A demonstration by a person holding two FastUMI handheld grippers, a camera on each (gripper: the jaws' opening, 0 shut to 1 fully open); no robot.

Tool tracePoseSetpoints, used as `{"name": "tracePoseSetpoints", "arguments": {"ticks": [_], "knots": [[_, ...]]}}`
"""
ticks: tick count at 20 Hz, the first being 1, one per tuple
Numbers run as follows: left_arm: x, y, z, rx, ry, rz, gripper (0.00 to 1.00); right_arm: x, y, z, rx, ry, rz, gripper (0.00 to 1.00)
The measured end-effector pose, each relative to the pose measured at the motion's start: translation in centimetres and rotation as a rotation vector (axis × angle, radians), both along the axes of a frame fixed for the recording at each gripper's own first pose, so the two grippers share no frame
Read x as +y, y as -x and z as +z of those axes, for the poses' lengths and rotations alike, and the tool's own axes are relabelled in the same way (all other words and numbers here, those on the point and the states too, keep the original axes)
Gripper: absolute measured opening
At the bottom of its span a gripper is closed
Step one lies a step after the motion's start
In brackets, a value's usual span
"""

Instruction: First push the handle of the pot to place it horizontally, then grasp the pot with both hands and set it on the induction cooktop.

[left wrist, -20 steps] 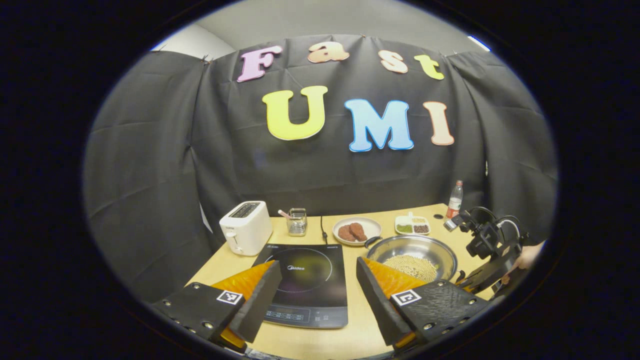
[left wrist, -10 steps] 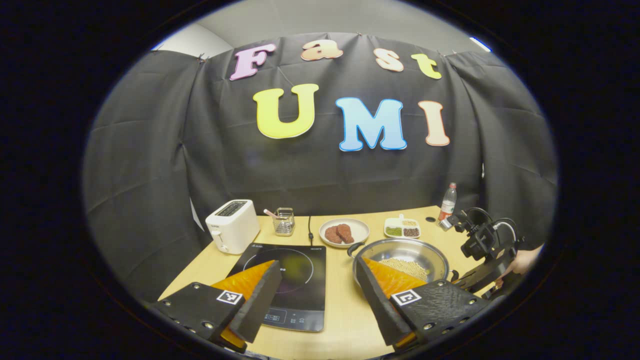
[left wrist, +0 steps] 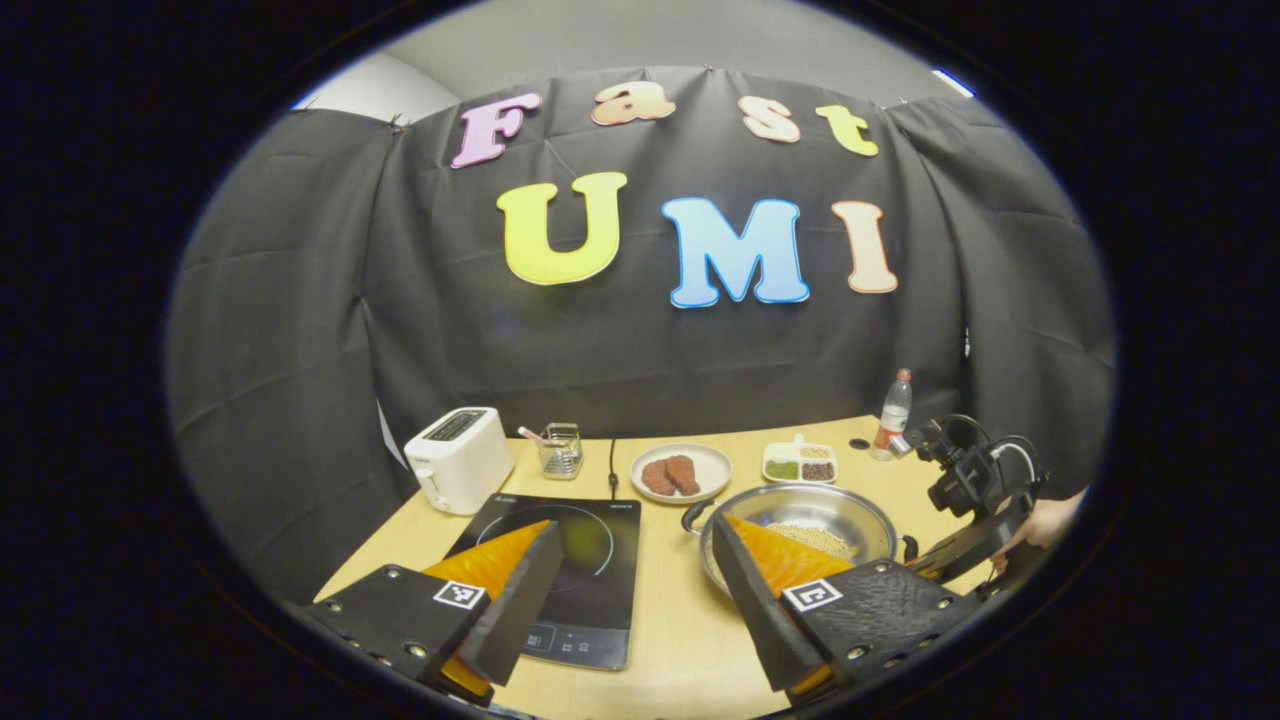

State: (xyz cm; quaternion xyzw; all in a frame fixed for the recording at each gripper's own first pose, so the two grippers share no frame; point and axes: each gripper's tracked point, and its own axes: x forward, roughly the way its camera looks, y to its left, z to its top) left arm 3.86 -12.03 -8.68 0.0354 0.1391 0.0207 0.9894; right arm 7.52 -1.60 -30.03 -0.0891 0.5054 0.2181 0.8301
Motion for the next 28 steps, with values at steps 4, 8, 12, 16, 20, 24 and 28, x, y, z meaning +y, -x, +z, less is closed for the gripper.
{"name": "tracePoseSetpoints", "arguments": {"ticks": [4,8,12,16,20,24,28], "knots": [[-0.4,0.1,0.0,0.007,-0.014,0.019,0.88,-1.2,-0.8,0.1,0.001,-0.009,-0.016,0.02],[-1.0,0.2,-0.5,0.021,-0.016,0.043,0.89,-2.4,-2.0,0.1,-0.006,-0.008,-0.019,0.02],[-1.4,0.2,-0.6,0.027,-0.018,0.090,0.92,-3.3,-3.0,-0.2,0.007,-0.032,-0.035,0.02],[-2.4,0.4,-1.0,0.037,-0.018,0.126,0.89,-4.4,-4.4,-0.2,0.007,-0.066,-0.064,0.02],[-4.2,0.8,-1.5,0.058,0.001,0.164,0.89,-5.3,-6.0,-0.2,0.006,-0.110,-0.096,0.02],[-6.5,1.4,-2.2,0.073,0.012,0.200,0.92,-5.8,-7.0,-0.3,0.020,-0.151,-0.107,0.02],[-7.7,1.9,-2.1,0.071,0.012,0.228,0.92,-5.9,-7.8,-0.5,0.010,-0.171,-0.110,0.02]]}}
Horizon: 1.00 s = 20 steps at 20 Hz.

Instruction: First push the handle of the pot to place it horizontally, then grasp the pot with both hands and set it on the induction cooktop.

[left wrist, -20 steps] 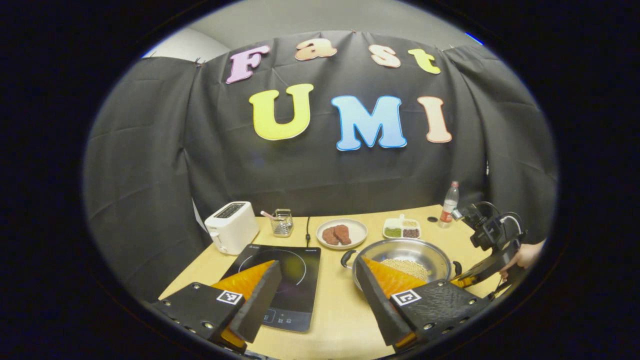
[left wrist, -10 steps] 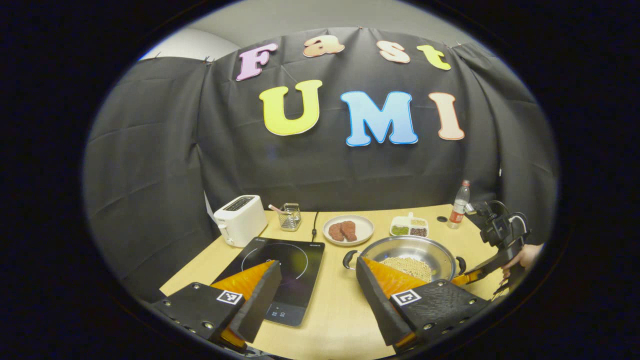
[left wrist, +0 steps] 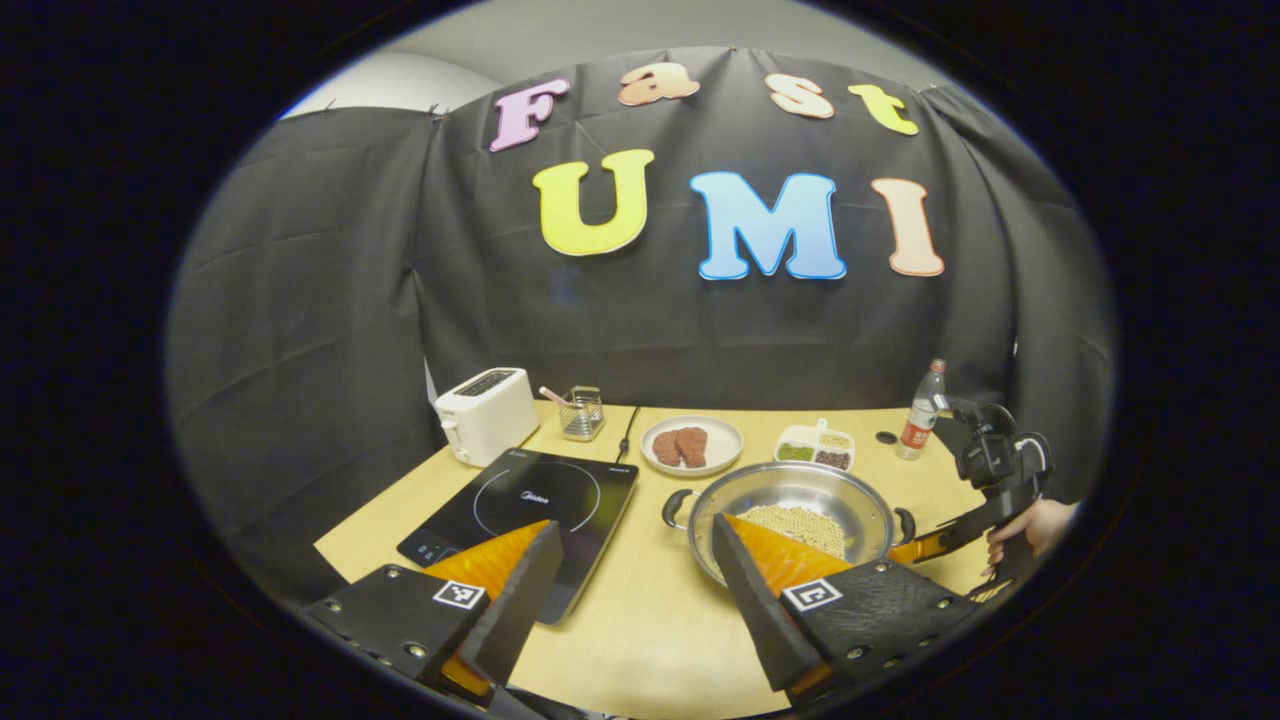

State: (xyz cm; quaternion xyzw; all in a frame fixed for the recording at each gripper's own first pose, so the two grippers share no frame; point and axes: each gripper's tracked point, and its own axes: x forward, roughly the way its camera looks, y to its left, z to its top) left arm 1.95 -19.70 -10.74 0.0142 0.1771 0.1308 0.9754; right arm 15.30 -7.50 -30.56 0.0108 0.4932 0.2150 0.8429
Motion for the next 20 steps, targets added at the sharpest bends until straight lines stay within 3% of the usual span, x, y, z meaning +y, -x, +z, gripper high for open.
{"name": "tracePoseSetpoints", "arguments": {"ticks": [6,14,17,19,20], "knots": [[-0.4,0.3,-0.5,0.004,0.029,-0.010,0.92,-0.4,-1.3,-0.1,-0.008,-0.008,-0.065,0.02],[3.4,-1.3,-1.1,0.022,0.051,-0.056,0.89,-0.6,-2.8,0.1,-0.023,0.005,-0.172,0.00],[4.7,-2.3,-1.8,0.032,0.083,-0.077,0.92,-1.0,-2.8,0.3,-0.040,0.026,-0.199,0.00],[5.3,-3.1,-2.7,0.047,0.107,-0.092,0.89,-2.0,-2.9,0.6,-0.060,0.055,-0.217,0.10],[5.6,-3.7,-2.9,0.056,0.117,-0.100,0.92,-2.7,-2.7,0.7,-0.066,0.068,-0.235,0.23]]}}
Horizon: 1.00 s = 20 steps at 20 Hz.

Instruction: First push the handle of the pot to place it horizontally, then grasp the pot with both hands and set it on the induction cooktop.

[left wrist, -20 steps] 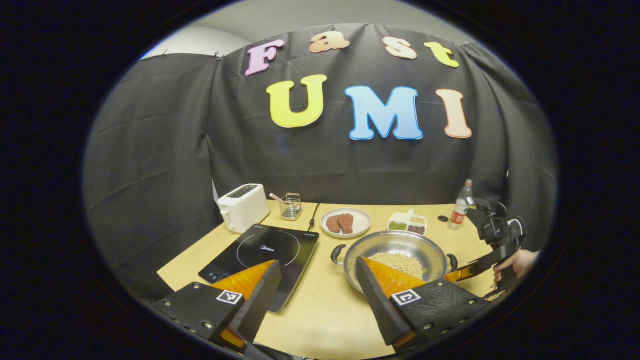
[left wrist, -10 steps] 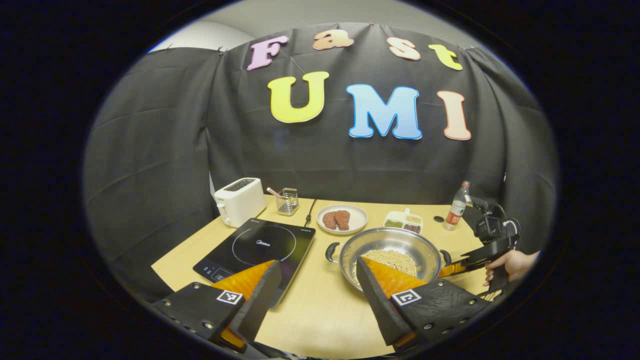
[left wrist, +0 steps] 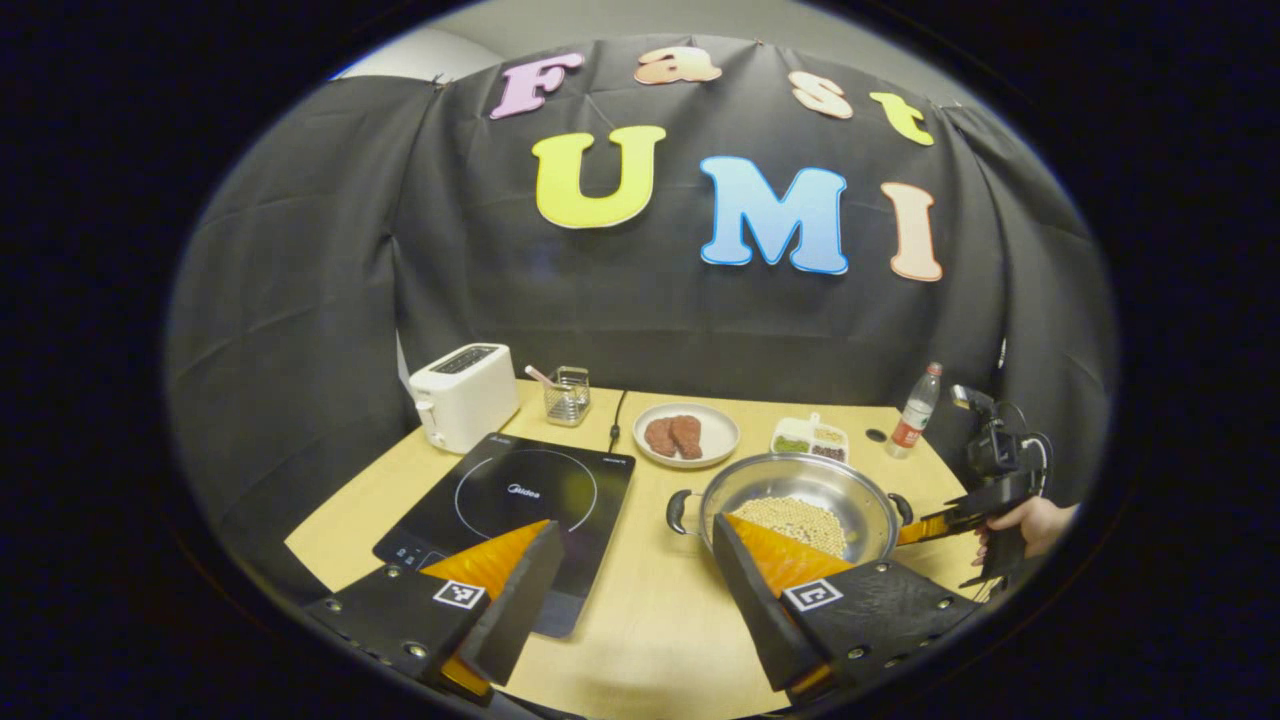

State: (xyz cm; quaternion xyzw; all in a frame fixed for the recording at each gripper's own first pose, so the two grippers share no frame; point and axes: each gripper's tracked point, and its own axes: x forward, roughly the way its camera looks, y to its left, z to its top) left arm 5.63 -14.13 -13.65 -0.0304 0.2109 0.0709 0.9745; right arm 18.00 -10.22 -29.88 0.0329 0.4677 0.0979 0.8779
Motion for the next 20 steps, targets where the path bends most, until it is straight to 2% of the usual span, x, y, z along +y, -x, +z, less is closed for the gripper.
{"name": "tracePoseSetpoints", "arguments": {"ticks": [3,4,5,6,8,11,12,14,15,16,19,20], "knots": [[0.7,-1.9,-1.0,0.016,0.031,-0.023,0.92,-1.6,0.4,1.0,-0.015,-0.011,-0.045,0.73],[1.0,-2.7,-1.2,0.019,0.038,-0.029,0.92,-1.8,0.6,1.5,-0.022,-0.026,-0.058,1.00],[1.2,-3.4,-1.5,0.022,0.045,-0.038,0.89,-2.4,0.7,2.2,-0.033,-0.029,-0.069,0.96],[1.2,-4.3,-1.7,0.023,0.054,-0.052,0.92,-2.7,0.8,3.0,-0.053,-0.031,-0.074,0.98],[0.9,-6.1,-2.0,0.029,0.069,-0.088,0.92,-2.9,0.8,4.7,-0.091,-0.040,-0.071,0.98],[-0.4,-8.6,-3.3,0.059,0.085,-0.175,0.89,-1.7,0.0,6.6,-0.130,-0.063,-0.048,0.98],[-0.9,-9.6,-4.0,0.079,0.089,-0.200,0.92,-1.2,-0.6,6.8,-0.137,-0.073,-0.045,0.98],[-2.2,-11.2,-5.5,0.117,0.120,-0.238,0.89,-0.2,-1.8,6.6,-0.134,-0.098,-0.048,0.98],[-2.9,-12.0,-6.4,0.134,0.147,-0.257,0.92,0.3,-2.3,6.3,-0.127,-0.111,-0.055,0.98],[-3.3,-12.8,-7.4,0.153,0.163,-0.266,0.89,0.5,-2.7,6.1,-0.121,-0.118,-0.061,0.98],[-3.9,-15.0,-10.7,0.215,0.198,-0.292,0.92,1.4,-4.3,4.9,-0.132,-0.117,-0.057,0.98],[-4.0,-15.6,-11.9,0.235,0.206,-0.305,0.89,1.6,-4.6,4.4,-0.130,-0.112,-0.052,0.98]]}}
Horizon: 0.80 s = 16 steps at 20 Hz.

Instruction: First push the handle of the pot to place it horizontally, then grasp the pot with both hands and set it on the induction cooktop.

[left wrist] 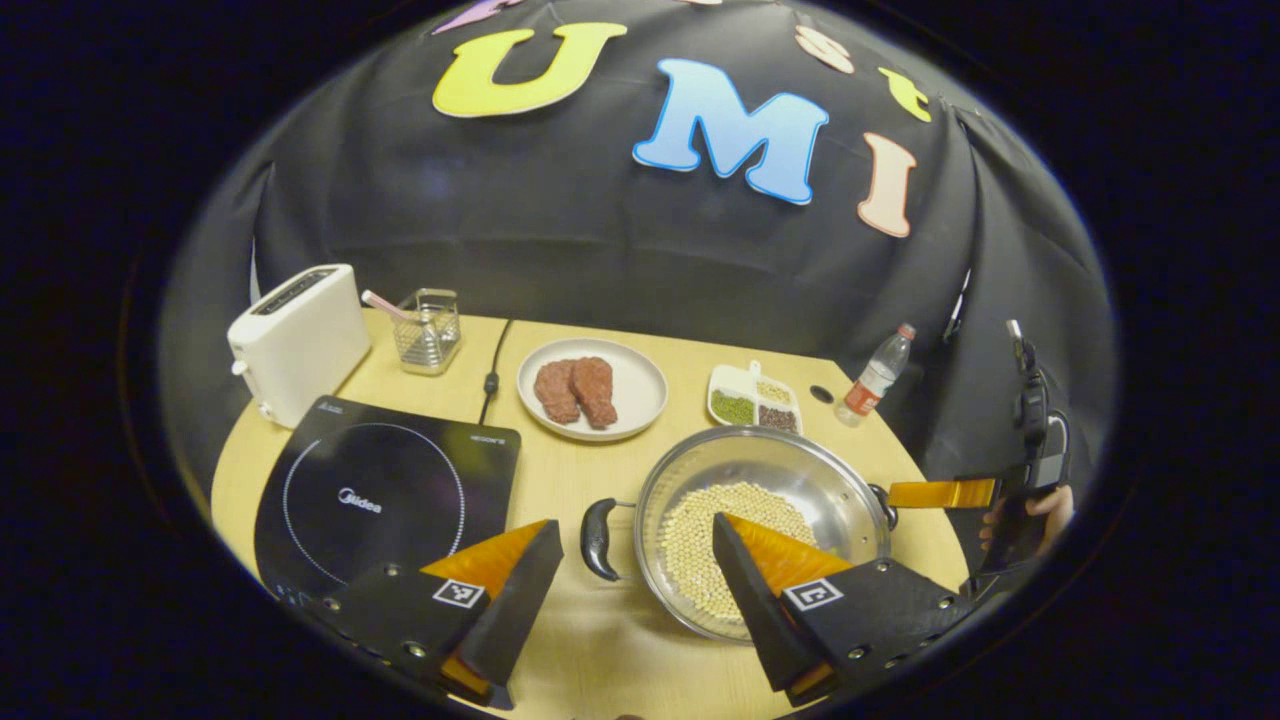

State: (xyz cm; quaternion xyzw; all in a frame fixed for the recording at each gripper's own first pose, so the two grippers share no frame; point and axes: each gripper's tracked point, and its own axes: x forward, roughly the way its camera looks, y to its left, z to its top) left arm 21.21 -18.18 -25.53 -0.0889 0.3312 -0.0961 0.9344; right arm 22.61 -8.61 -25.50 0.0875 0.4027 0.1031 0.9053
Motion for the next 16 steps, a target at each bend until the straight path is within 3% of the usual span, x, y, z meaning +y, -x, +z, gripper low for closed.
{"name": "tracePoseSetpoints", "arguments": {"ticks": [4,8,12,13,14,16], "knots": [[-0.8,-2.2,-4.2,0.053,-0.012,-0.052,0.93,0.5,-1.4,-2.5,0.001,0.025,0.019,0.98],[-1.8,-3.3,-8.2,0.110,0.040,-0.079,0.92,1.5,-2.2,-4.6,0.015,0.009,0.026,0.98],[-2.1,-4.1,-9.3,0.124,0.074,-0.082,0.92,2.2,-2.1,-6.0,0.021,-0.007,0.027,0.98],[-2.2,-4.2,-9.7,0.126,0.080,-0.084,0.89,2.3,-2.1,-6.3,0.023,-0.011,0.027,0.94],[-2.3,-4.2,-9.9,0.127,0.082,-0.089,0.93,2.5,-2.0,-6.5,0.024,-0.015,0.030,0.98],[-2.1,-4.5,-10.3,0.123,0.072,-0.086,0.89,2.5,-2.0,-6.9,0.014,0.004,0.044,0.97]]}}
